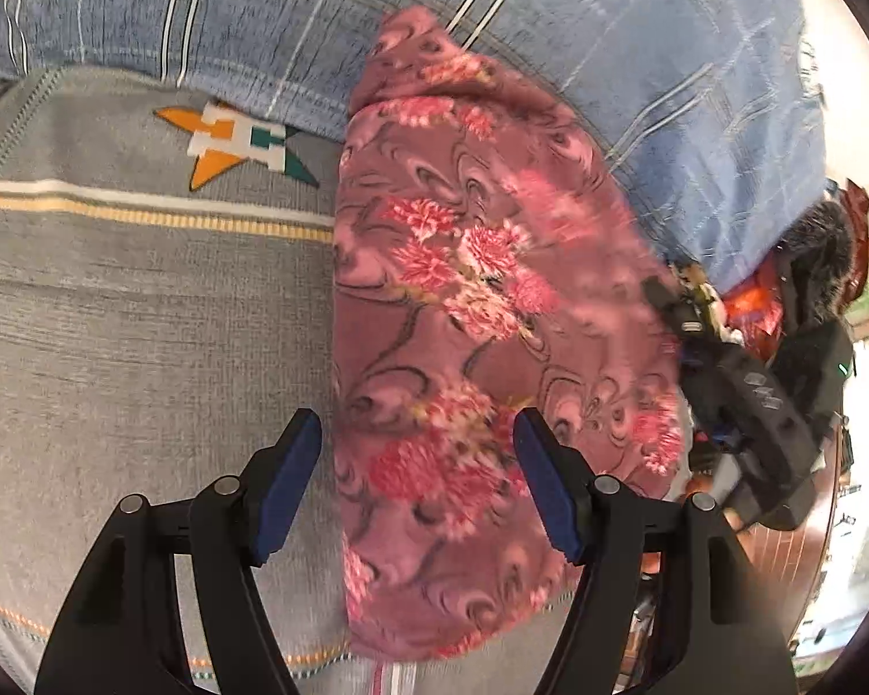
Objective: Fold small clothes
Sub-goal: 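Pinch the folded shirt edge with the right tool and tuck it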
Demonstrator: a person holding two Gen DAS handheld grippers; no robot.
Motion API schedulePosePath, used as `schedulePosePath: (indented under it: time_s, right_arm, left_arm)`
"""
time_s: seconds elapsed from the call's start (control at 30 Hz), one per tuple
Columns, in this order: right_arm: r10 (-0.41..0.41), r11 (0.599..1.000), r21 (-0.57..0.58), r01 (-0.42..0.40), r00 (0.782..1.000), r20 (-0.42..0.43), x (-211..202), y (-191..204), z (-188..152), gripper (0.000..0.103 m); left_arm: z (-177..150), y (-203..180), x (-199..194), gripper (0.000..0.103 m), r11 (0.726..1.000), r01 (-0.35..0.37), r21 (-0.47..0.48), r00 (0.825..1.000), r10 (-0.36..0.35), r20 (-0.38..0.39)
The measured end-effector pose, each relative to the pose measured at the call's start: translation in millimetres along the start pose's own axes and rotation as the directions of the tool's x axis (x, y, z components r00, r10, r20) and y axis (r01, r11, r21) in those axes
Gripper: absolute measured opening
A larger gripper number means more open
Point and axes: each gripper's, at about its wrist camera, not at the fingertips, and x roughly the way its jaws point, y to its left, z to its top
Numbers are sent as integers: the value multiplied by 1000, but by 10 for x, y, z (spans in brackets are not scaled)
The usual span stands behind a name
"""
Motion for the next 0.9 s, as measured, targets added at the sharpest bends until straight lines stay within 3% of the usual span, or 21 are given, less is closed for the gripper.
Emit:
schedulePosePath:
  time_s: [0.03,0.1,0.2,0.33,0.4,0.47,0.5,0.53,0.57,0.6,0.63,0.7,0.8,0.9]
  right_arm:
    - [25,999,24,-26,998,50,-123,-26,-7,13]
    - [-3,993,120,-8,996,88,-229,-228,-67,13]
    - [-98,963,244,114,992,-80,123,-620,-205,13]
    - [-19,966,260,10,999,32,-347,-567,-267,23]
    - [26,970,241,-33,999,33,-543,-526,-364,46]
    - [33,979,203,-30,999,-10,-651,-484,-568,54]
    - [30,983,181,-21,998,-48,-598,-445,-664,54]
    - [8,989,145,3,997,-77,-526,-407,-642,47]
    - [-32,996,82,39,996,-80,-570,-302,-640,7]
    - [-43,999,31,45,997,-63,-646,-224,-635,4]
    - [-22,999,38,21,1000,20,-820,-185,-645,3]
    - [-15,994,110,6,997,79,-949,-256,-638,3]
    - [-149,979,134,156,987,-61,-713,-489,-793,3]
    - [-93,981,170,89,996,13,-903,-405,-846,11]
  left_arm:
    - [-14,-1,-34,68,1000,-1,3,1000,1,12]
    - [-27,2,31,71,1000,-16,-3,1000,16,3]
    - [-55,-40,207,71,997,-77,10,996,77,-45]
    - [-154,-143,-11,70,994,-90,70,996,90,0]
    - [-284,-135,-128,70,994,-67,90,998,66,15]
    - [-403,-115,-131,70,992,-74,101,997,72,21]
    - [-454,-96,-87,70,991,-84,101,996,83,13]
    - [-453,-74,-20,70,991,-93,97,996,94,-2]
    - [-489,-50,4,70,991,-102,89,994,104,-20]
    - [-520,-5,2,70,992,-101,79,994,104,-34]
    - [-556,26,-42,70,992,-101,79,995,103,-19]
    - [-611,63,-89,70,992,-108,72,994,109,-10]
    - [-663,56,-131,70,989,-128,71,991,130,-22]
    - [-763,38,-258,70,991,-109,78,994,109,3]
